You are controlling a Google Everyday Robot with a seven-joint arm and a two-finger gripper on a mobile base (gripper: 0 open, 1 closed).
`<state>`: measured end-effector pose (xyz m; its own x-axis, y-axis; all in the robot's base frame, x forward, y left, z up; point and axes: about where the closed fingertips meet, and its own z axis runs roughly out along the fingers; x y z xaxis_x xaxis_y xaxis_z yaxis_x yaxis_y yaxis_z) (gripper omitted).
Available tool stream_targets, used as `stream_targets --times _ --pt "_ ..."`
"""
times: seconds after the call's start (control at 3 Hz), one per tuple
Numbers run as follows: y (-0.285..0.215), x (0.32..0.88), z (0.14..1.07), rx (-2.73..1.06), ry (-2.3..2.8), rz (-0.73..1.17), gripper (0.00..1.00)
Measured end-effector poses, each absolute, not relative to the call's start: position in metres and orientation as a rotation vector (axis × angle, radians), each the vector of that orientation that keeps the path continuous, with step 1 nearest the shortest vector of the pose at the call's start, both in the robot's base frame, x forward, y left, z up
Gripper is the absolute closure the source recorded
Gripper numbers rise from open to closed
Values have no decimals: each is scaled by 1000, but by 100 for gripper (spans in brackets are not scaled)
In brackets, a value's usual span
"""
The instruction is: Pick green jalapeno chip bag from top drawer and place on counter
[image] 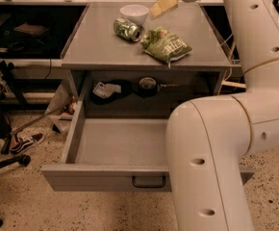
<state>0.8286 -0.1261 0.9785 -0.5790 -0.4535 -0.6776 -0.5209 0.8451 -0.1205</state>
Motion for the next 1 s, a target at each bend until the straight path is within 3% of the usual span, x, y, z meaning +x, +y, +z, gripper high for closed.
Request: stream_targets --times 0.67,1.0 --pt "-186 736 1090 -474 2375 -168 0" --pt "-184 743 1092 -473 2355 -168 0"
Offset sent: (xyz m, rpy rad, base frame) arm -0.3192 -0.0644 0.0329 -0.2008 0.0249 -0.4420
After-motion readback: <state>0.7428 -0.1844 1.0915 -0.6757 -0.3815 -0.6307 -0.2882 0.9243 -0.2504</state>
